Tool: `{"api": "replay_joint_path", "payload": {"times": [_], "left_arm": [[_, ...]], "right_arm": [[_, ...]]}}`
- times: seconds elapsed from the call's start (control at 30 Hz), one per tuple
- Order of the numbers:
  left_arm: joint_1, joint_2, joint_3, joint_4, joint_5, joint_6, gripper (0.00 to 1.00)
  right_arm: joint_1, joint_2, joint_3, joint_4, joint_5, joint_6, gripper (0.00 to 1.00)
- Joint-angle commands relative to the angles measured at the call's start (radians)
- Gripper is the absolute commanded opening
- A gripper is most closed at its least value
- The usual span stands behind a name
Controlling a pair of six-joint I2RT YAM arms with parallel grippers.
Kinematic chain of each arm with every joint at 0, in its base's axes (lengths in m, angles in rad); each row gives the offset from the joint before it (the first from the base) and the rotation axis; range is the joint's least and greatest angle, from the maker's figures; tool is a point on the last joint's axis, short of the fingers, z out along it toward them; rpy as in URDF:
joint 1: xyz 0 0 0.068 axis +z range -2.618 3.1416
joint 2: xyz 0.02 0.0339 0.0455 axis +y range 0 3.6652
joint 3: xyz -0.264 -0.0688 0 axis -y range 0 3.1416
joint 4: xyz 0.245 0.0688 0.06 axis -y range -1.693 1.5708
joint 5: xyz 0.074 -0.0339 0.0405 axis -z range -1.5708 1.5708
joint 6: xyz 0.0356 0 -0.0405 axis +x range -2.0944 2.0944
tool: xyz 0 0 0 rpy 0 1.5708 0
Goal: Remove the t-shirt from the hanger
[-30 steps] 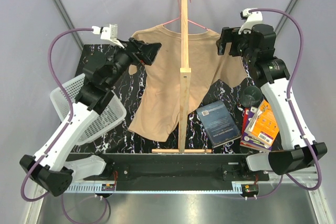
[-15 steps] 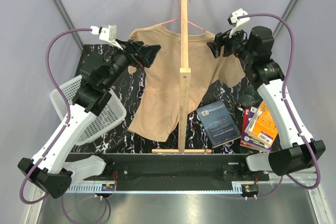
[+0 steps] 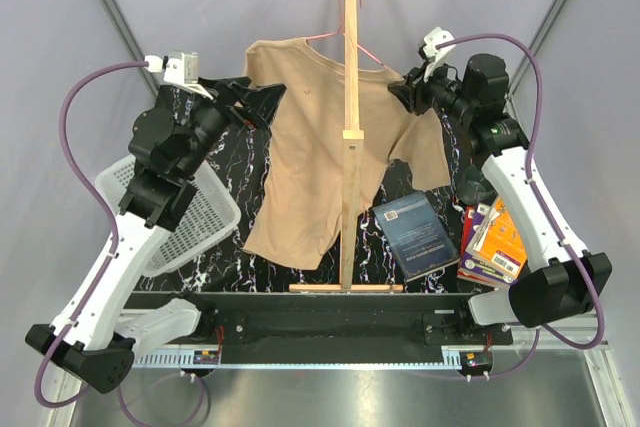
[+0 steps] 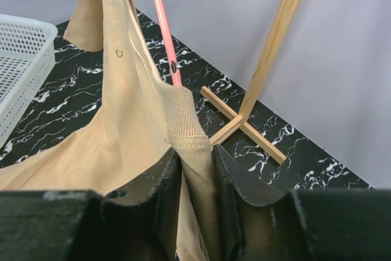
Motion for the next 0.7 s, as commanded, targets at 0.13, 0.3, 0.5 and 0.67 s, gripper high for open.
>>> {"api": "replay_joint_path", "payload": {"times": [0.13,0.3,0.5,0.67], "left_arm": [[0.004,-0.027,-0.021,0.054,-0.01,0.037,0.99],[0.004,-0.03,-0.031,0.071,0.001,0.031,0.99],[0.004,-0.04,-0.044,0.095,0.005,0.035,0.99],[0.002,-0.043,-0.048,0.095,0.001,0.048,0.99]], "right_arm": [[0.004,-0.051,-0.054,0.126,-0.087,-0.006,0.28],[0.003,-0.062,-0.054,0.18,-0.129,0.046,0.17],[0.003,-0.076,-0.026,0.209,-0.09,0.047,0.0],[0.003,-0.113,-0.022,0.197,-0.075,-0.065,0.0]]}}
